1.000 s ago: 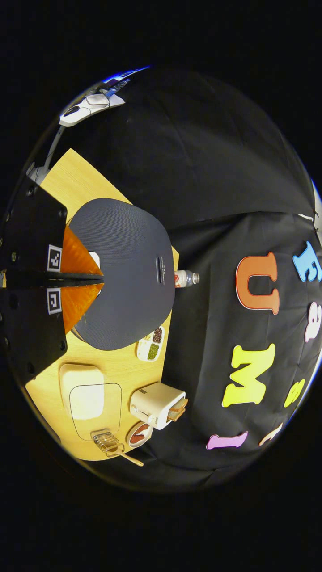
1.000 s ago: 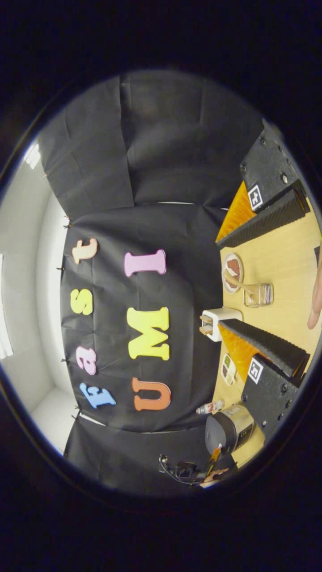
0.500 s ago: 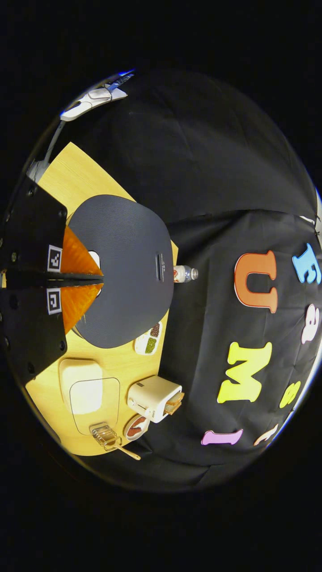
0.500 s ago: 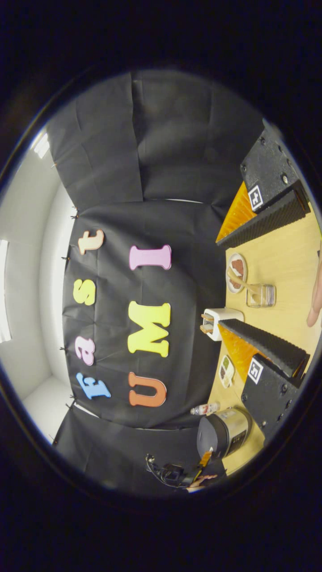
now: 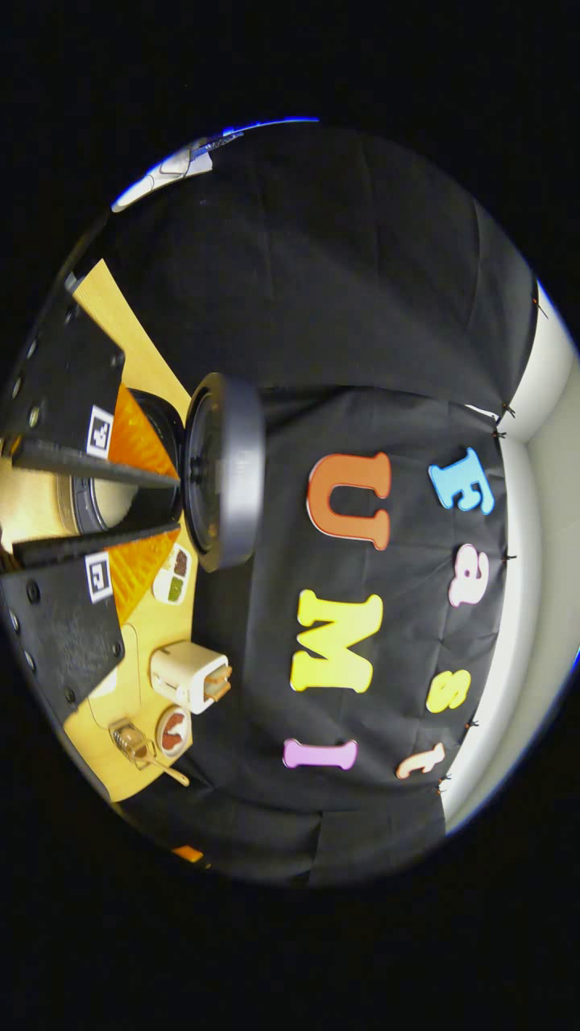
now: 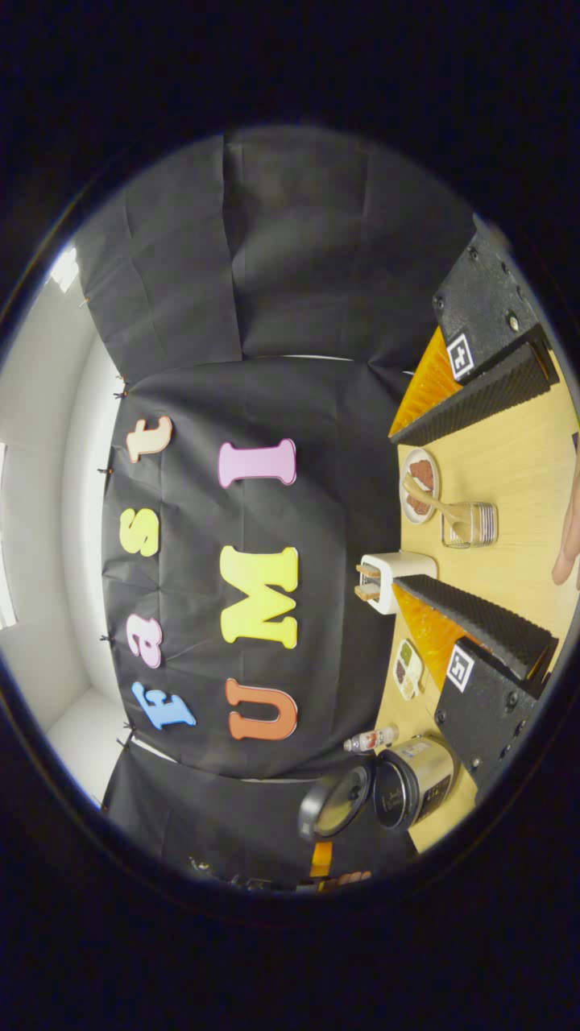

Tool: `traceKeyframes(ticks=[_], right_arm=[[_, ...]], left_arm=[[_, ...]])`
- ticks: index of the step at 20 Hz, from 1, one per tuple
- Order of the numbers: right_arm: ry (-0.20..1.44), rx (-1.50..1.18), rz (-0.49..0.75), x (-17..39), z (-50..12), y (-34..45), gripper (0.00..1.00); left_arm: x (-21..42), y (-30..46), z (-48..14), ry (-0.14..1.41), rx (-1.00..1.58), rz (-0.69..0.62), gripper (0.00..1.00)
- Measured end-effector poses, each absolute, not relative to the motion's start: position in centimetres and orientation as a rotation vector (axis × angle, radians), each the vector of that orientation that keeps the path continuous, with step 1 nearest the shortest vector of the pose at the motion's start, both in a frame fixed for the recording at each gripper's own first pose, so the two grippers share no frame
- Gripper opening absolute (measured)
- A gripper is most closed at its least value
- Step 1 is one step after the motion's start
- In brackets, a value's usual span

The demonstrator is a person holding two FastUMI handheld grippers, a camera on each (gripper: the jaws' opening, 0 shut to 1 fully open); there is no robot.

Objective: Close the left gripper, press the button to open the rice cooker; take a wooden spoon from the chopstick holder with the right hand, scoop a spoonful of rice and pour it into the rice cooker, then put the wooden spoon back into the chopstick holder.

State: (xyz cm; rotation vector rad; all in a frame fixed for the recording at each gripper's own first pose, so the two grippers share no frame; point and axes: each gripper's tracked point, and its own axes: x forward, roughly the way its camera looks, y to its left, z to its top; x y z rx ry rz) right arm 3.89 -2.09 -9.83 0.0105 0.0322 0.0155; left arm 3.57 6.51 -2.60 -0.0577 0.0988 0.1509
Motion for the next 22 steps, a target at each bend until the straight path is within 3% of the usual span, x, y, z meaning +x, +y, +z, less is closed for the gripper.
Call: traceKeyframes(ticks=[3, 4, 5, 6, 13, 19, 22], right_arm=[[0.04, -0.011, -0.004, 5.5, -10.8, -2.1, 1.0], [0.036, -0.007, -0.001, 6.1, -11.0, -1.8, 1.0], [0.029, -0.003, 0.009, 6.8, -11.1, -1.4, 1.0], [0.032, 0.002, 0.012, 7.5, -11.5, -1.1, 1.0], [0.108, 0.049, -0.006, 13.8, -15.9, -1.8, 1.0], [0.188, 0.043, -0.006, 19.5, -20.7, -2.5, 1.0], [0.226, 0.02, -0.062, 22.3, -23.4, -4.0, 1.0]], left_arm=[[0.5, 5.4, -1.2, 0.034, 0.0, 0.141, 1.0], [-0.7, 4.7, -0.8, 0.017, 0.022, 0.133, 0.98], [-1.9, 3.9, -0.7, 0.005, 0.038, 0.117, 0.89], [-2.9, 3.2, -0.7, -0.004, 0.044, 0.104, 0.96], [-8.5, -0.2, -3.5, -0.005, 0.053, 0.02, 0.96], [-11.5, -1.3, -4.8, -0.019, 0.074, 0.015, 0.97], [-12.5, -0.7, -5.4, -0.018, 0.049, 0.038, 0.97]])
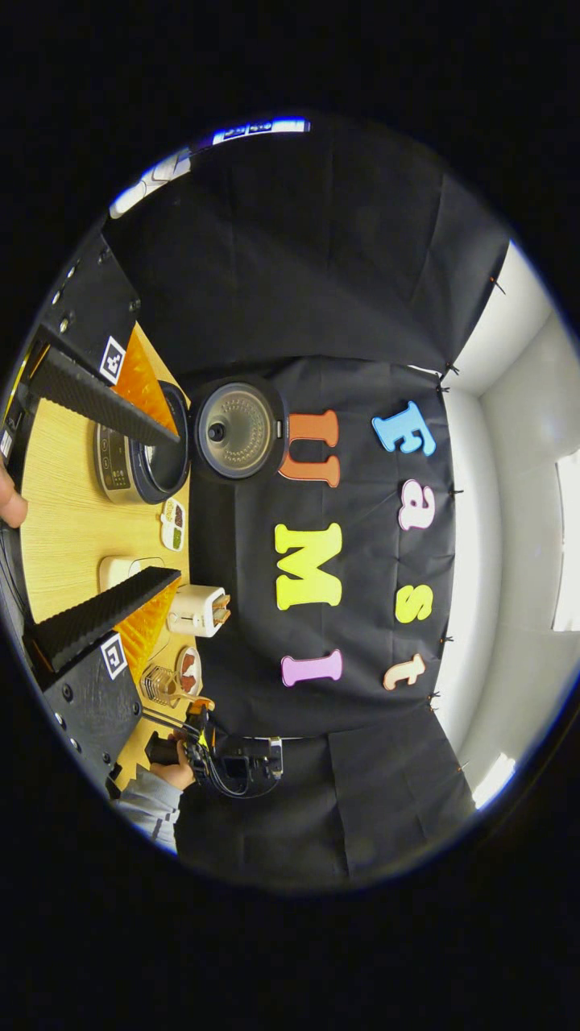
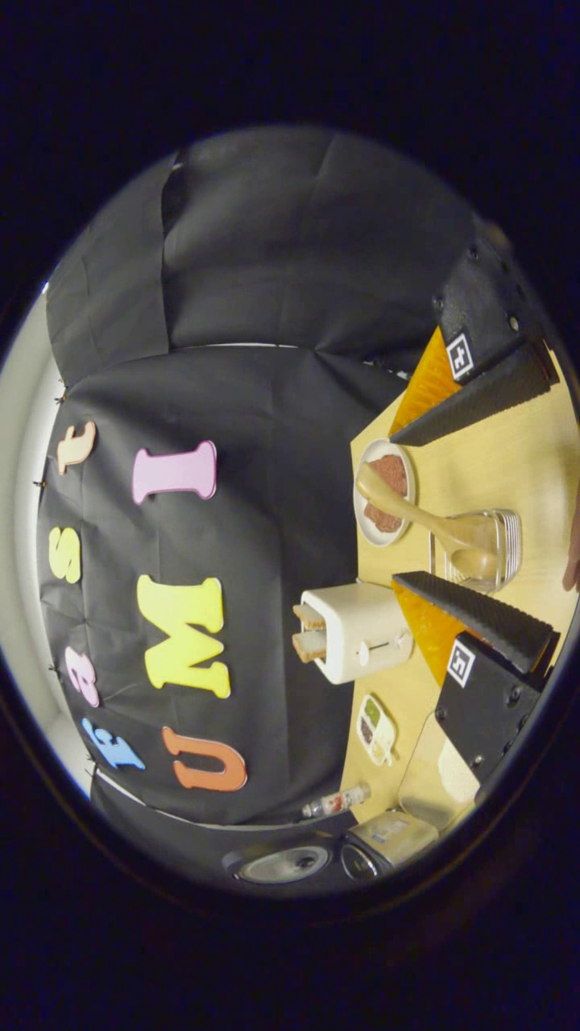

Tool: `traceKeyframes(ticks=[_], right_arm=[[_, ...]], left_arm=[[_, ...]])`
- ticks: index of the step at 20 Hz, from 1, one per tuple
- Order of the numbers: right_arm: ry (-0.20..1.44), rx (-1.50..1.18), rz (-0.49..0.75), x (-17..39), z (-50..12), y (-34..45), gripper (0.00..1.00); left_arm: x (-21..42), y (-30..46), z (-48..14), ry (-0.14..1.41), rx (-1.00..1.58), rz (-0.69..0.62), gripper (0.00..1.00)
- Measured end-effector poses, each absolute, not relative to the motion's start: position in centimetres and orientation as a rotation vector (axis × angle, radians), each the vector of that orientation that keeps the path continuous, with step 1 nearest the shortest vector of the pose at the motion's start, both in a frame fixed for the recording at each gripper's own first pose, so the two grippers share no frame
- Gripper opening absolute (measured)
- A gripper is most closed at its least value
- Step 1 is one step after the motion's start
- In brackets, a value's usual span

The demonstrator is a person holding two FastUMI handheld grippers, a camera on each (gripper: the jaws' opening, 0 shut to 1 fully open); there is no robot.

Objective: Close the left gripper, press the button to open the rice cooker; take a wooden spoon from the chopstick holder with the right hand, scoop a spoonful of rice and pour it into the rice cooker, then put the wooden spoon back into the chopstick holder.

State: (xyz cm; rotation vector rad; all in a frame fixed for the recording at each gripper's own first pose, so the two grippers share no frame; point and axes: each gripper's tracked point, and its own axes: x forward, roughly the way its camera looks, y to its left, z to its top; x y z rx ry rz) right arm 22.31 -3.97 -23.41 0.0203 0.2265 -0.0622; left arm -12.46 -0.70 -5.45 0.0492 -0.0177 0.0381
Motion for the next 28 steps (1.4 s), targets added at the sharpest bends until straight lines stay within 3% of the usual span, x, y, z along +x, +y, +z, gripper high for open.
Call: traceKeyframes(ticks=[1, 2, 3, 6, 7, 8, 9, 10, 11, 12, 14, 15, 16, 20, 28], right_arm=[[0.243, 0.014, -0.071, 23.2, -24.3, -4.1, 1.0], [0.26, 0.02, -0.068, 24.1, -25.0, -4.2, 0.94], [0.285, 0.043, -0.056, 25.0, -25.8, -4.0, 0.94], [0.4, 0.105, -0.043, 27.0, -29.2, -3.7, 0.84], [0.411, 0.12, -0.019, 27.7, -29.6, -3.1, 0.88], [0.415, 0.118, -0.012, 28.2, -29.9, -3.1, 0.8], [0.411, 0.116, -0.002, 28.7, -30.1, -3.1, 0.84], [0.401, 0.121, 0.038, 29.2, -29.8, -2.4, 0.8], [0.413, 0.127, 0.074, 29.4, -30.0, -1.8, 0.75], [0.427, 0.133, 0.081, 29.6, -30.3, -1.8, 0.61], [0.429, 0.148, 0.104, 30.0, -30.2, -1.7, 0.55], [0.426, 0.16, 0.111, 30.1, -30.1, -1.6, 0.46], [0.422, 0.171, 0.118, 30.0, -30.0, -1.5, 0.45], [0.361, 0.17, 0.122, 29.2, -28.1, -1.5, 0.14], [0.199, 0.07, 0.113, 25.9, -20.2, -1.1, 0.11]], left_arm=[[-12.7, -0.7, -5.5, -0.025, 0.045, 0.044, 0.97], [-13.1, -0.7, -5.5, -0.035, 0.039, 0.043, 0.9], [-13.3, -0.9, -5.7, -0.042, 0.017, 0.037, 0.97], [-13.6, -3.3, -5.6, -0.077, -0.035, -0.06, 0.94], [-13.5, -3.1, -5.6, -0.085, -0.047, -0.058, 0.94], [-13.0, -2.5, -6.0, -0.077, -0.055, -0.055, 0.94], [-12.5, -2.2, -6.5, -0.061, -0.058, -0.048, 0.94], [-12.2, -1.9, -7.0, -0.05, -0.062, -0.037, 0.94], [-11.9, -1.7, -7.2, -0.043, -0.065, -0.032, 0.94], [-11.6, -1.7, -7.4, -0.044, -0.06, -0.029, 0.94], [-11.2, -1.7, -8.4, -0.027, -0.046, -0.025, 0.94], [-10.9, -1.4, -8.9, -0.015, -0.04, -0.015, 0.94], [-11.0, -1.1, -9.4, -0.003, -0.031, -0.008, 0.94], [-11.2, 0.0, -9.5, 0.016, -0.02, 0.017, 0.94], [-12.9, 1.8, -9.5, 0.014, -0.049, 0.039, 0.94]])
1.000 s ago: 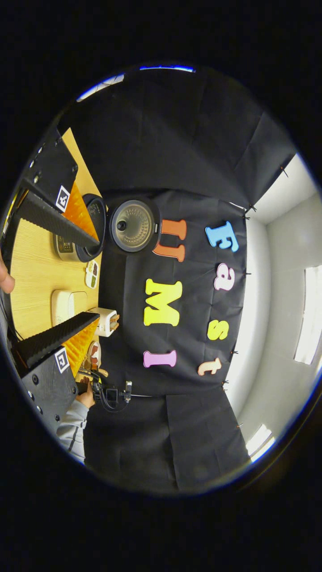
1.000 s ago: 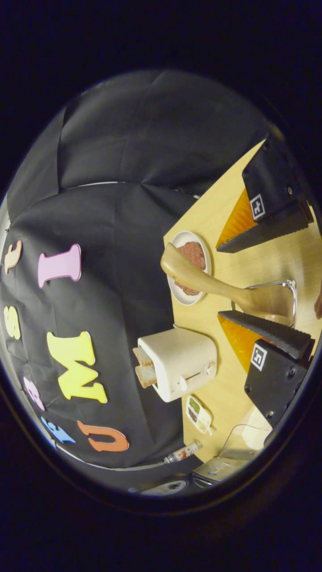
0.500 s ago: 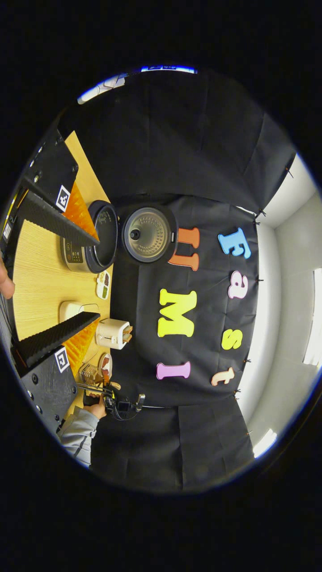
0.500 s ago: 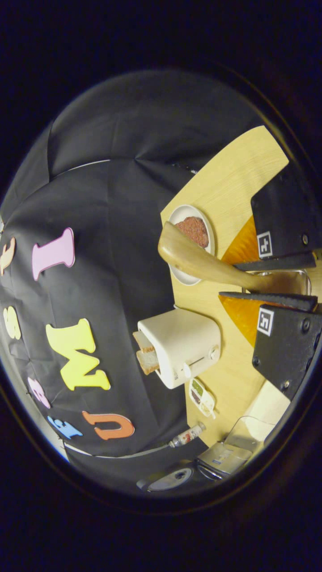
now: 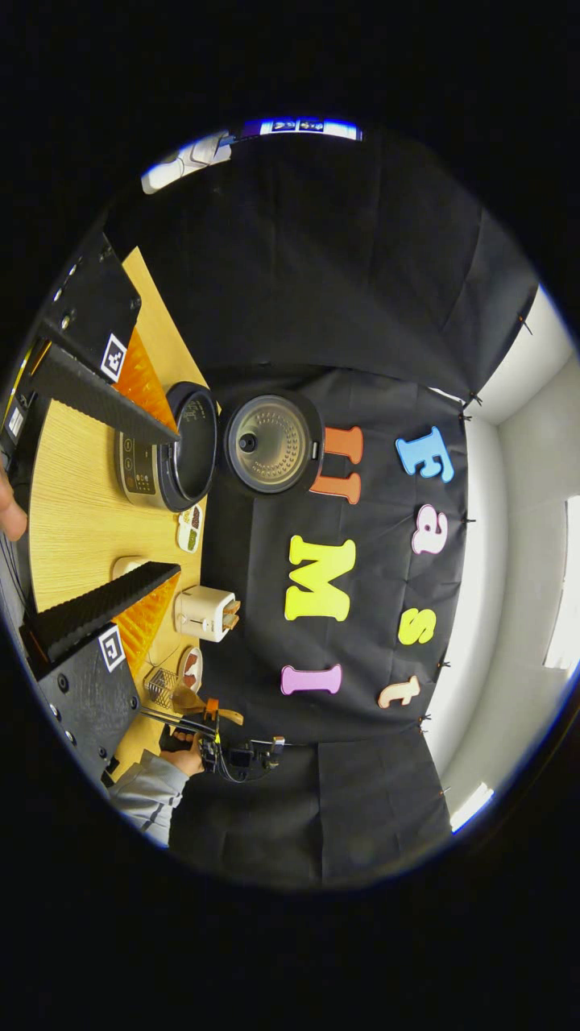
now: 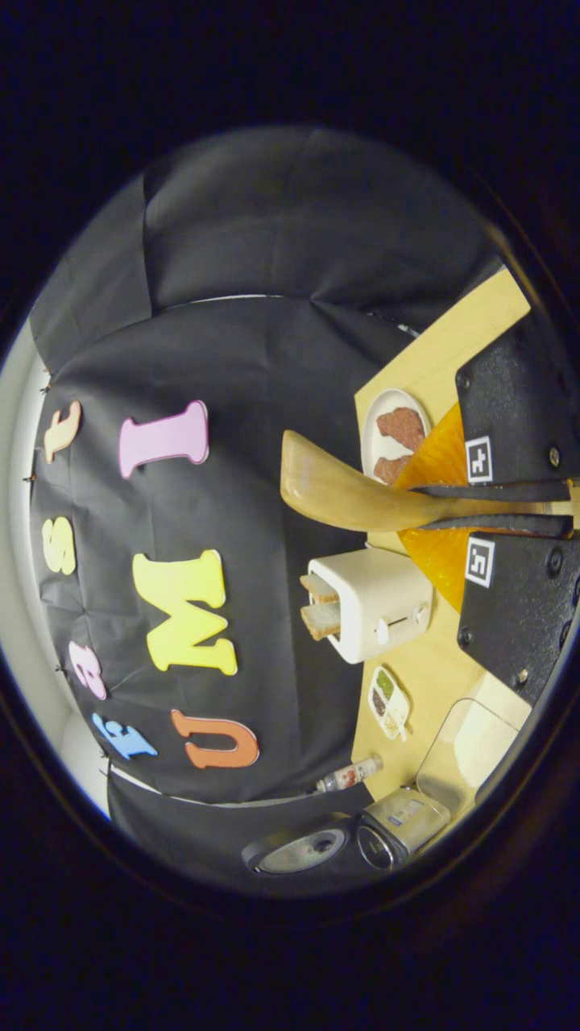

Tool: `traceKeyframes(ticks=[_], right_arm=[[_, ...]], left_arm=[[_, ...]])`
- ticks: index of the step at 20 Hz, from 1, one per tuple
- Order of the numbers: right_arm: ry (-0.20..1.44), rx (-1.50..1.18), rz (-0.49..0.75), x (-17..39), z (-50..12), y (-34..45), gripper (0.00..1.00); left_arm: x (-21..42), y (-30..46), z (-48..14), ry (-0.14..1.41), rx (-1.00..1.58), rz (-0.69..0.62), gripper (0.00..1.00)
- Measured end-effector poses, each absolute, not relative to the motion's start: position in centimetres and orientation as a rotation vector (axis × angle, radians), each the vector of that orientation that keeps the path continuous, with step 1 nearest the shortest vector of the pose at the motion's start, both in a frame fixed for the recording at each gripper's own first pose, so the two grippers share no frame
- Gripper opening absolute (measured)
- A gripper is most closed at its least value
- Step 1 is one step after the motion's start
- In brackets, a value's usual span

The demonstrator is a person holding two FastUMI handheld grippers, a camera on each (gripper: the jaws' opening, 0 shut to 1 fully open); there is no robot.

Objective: Close the left gripper, press the button to open the rice cooker; take a wooden spoon from the chopstick holder with the right hand, scoop a spoonful of rice and pour it into the rice cooker, then put the wooden spoon back into the chopstick holder.

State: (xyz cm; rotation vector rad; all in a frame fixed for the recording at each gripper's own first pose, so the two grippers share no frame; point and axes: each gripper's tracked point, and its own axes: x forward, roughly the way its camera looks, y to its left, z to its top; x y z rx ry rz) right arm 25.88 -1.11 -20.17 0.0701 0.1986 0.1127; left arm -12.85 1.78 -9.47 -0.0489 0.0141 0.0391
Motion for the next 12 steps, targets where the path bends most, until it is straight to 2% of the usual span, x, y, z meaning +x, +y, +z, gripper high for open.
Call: traceKeyframes(ticks=[5, 8, 12], right_arm=[[0.165, 0.08, 0.121, 22.4, -16.0, 1.9, 0.11], [0.119, 0.091, 0.169, 19.4, -13.2, 6.1, 0.11], [0.128, 0.105, 0.245, 16.6, -13.6, 13.2, 0.11]], left_arm=[[-14.0, 2.4, -9.0, 0.002, -0.062, 0.039, 0.94], [-14.8, 2.6, -9.3, 0.001, -0.051, 0.025, 0.94], [-15.1, 1.9, -9.9, 0.02, -0.016, -0.007, 0.94]])
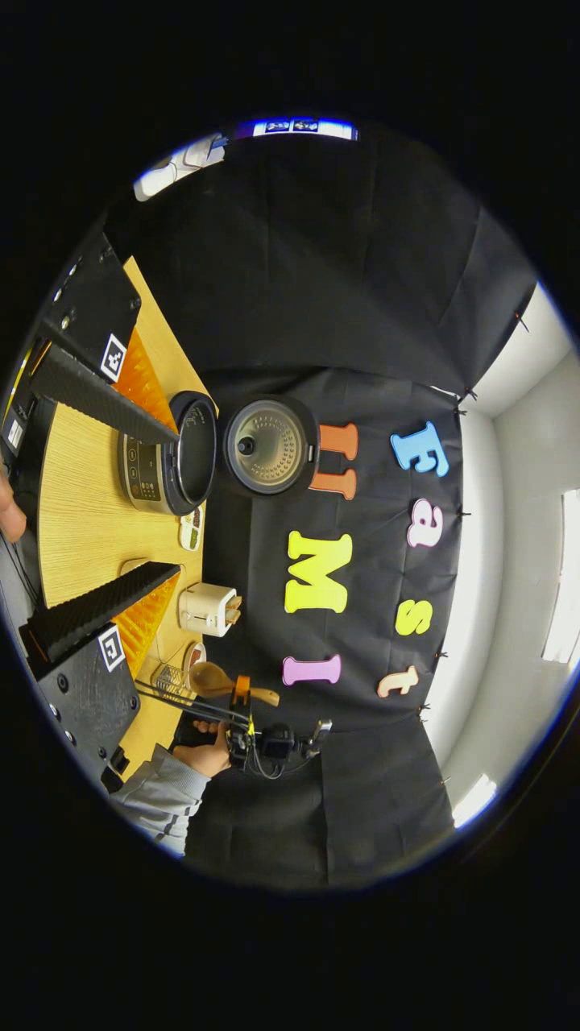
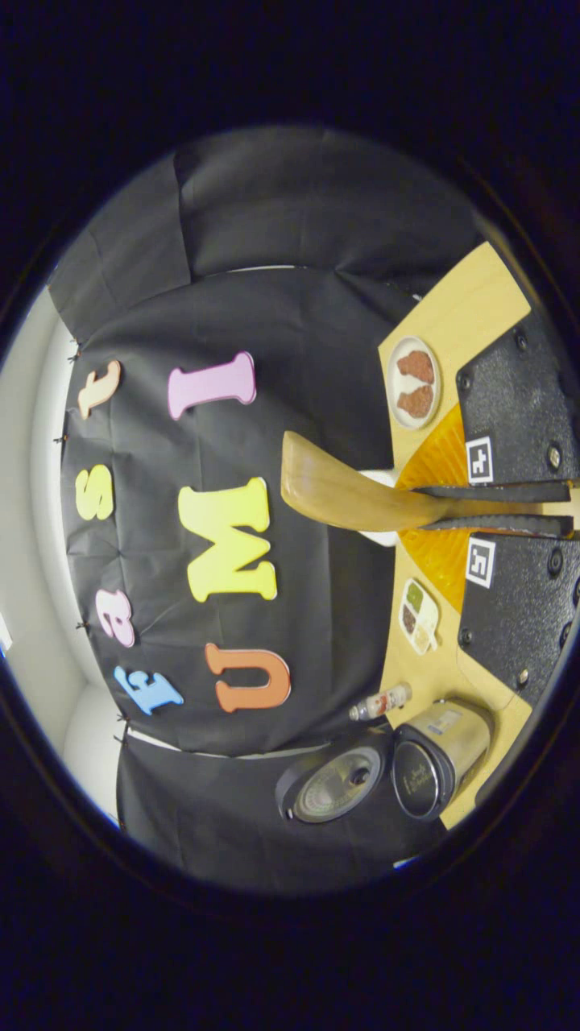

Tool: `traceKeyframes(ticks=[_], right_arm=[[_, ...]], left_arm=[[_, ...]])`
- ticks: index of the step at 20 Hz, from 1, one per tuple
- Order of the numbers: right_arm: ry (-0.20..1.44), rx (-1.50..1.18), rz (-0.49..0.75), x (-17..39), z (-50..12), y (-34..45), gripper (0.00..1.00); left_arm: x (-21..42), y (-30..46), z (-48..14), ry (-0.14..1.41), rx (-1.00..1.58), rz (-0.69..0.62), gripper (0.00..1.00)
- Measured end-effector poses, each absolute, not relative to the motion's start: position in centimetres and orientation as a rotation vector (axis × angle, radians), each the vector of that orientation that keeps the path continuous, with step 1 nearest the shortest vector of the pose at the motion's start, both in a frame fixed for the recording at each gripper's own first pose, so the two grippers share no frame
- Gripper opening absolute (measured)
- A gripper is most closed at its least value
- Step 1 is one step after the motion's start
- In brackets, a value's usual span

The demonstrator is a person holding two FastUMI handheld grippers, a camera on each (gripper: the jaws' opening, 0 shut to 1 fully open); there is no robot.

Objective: Close the left gripper, press the button to open the rice cooker; take a wooden spoon from the chopstick holder with the right hand, scoop a spoonful of rice and pour it into the rice cooker, then put the wooden spoon back into the chopstick holder.

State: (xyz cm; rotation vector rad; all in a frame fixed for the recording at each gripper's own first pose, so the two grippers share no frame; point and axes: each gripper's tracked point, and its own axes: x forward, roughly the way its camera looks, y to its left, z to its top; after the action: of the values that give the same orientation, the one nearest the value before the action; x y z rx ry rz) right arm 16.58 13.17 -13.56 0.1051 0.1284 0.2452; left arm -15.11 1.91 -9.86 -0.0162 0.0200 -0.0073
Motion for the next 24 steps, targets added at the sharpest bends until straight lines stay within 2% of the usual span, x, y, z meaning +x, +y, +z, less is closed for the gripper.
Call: traceKeyframes(ticks=[5, 11, 15, 17, 20, 24], right_arm=[[0.189, 0.093, 0.277, 16.1, -19.3, 20.0, 0.11], [0.259, 0.109, 0.277, 17.3, -25.1, 22.6, 0.1], [0.23, 0.05, 0.168, 18.1, -26.1, 21.1, 0.1], [0.251, 0.027, 0.162, 18.0, -27.8, 22.2, 0.1], [0.276, 0.066, 0.219, 17.3, -28.9, 24.8, 0.1], [0.382, 0.285, 0.357, 16.4, -29.3, 27.5, 0.1]], left_arm=[[-15.7, 1.9, -10.1, 0.018, 0.045, -0.022, 0.94], [-15.4, 3.3, -11.1, 0.036, 0.045, -0.002, 0.94], [-14.9, 4.3, -11.9, 0.056, 0.01, 0.019, 0.94], [-14.9, 4.3, -12.0, 0.06, -0.003, 0.017, 0.94], [-14.8, 4.3, -12.5, 0.067, 0.009, 0.017, 0.94], [-14.6, 4.2, -12.7, 0.068, 0.03, 0.012, 0.94]])
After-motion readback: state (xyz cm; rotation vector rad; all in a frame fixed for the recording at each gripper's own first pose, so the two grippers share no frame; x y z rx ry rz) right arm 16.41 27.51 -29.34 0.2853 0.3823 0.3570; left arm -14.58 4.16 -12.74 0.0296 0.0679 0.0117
